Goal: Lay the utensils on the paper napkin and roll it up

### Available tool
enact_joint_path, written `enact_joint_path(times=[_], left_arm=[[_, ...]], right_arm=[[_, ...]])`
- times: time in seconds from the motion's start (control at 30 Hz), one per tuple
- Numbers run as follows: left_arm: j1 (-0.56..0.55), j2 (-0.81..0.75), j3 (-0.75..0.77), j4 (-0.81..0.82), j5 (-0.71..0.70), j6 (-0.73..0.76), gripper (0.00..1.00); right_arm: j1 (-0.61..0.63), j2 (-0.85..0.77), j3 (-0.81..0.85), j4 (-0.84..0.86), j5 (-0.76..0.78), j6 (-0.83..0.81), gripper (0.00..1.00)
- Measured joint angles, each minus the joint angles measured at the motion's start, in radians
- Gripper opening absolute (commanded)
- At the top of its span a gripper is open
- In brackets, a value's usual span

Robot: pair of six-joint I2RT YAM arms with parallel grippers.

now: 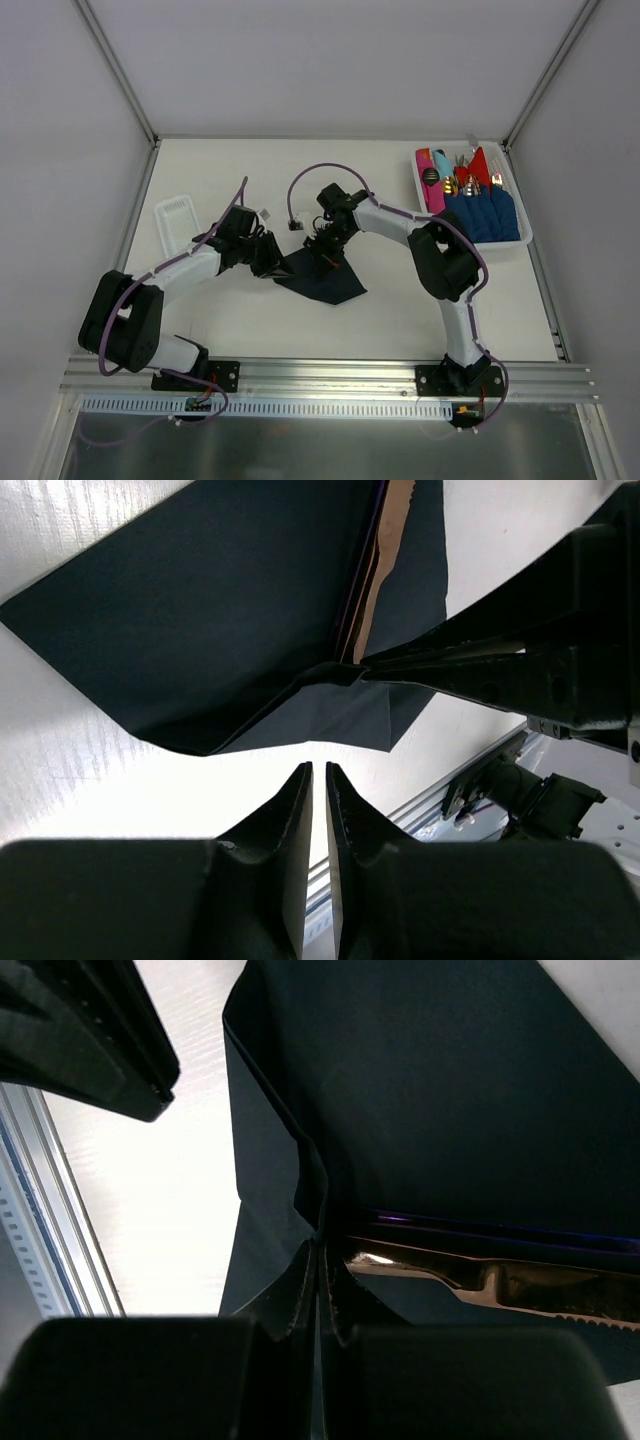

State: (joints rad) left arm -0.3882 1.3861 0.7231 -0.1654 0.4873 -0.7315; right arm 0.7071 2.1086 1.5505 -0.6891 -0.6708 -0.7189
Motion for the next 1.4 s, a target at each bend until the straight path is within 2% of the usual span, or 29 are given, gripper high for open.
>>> enact_joint_path(times=[0.9,0.93,1.03,1.07,1.17,1.3,1.4], left_arm=[[-0.025,0.236,0.053,0.061,-0.002,-0.048,0.00],[-0.025,0.248,0.055,0.063,-0.003,-0.054,0.00],[-0.025,0.280,0.057,0.063,-0.011,-0.079,0.00],[-0.025,0.291,0.057,0.063,-0.017,-0.090,0.00],[-0.025,0.297,0.058,0.063,-0.017,-0.121,0.00],[-0.025,0.297,0.055,0.065,-0.023,-0.161,0.00],[-0.025,0.297,0.047,0.074,-0.026,-0.204,0.00]], right_arm=[[-0.025,0.053,0.053,-0.029,-0.011,-0.005,0.02],[-0.025,0.055,0.056,-0.031,-0.011,-0.005,0.04],[-0.026,0.060,0.073,-0.040,-0.011,0.001,0.22],[-0.027,0.061,0.085,-0.048,-0.010,0.005,0.37],[-0.037,0.061,0.126,-0.062,-0.012,0.030,0.59],[-0.076,0.038,0.170,-0.065,-0.025,0.069,0.61],[-0.118,-0.016,0.177,-0.069,-0.027,0.106,0.53]])
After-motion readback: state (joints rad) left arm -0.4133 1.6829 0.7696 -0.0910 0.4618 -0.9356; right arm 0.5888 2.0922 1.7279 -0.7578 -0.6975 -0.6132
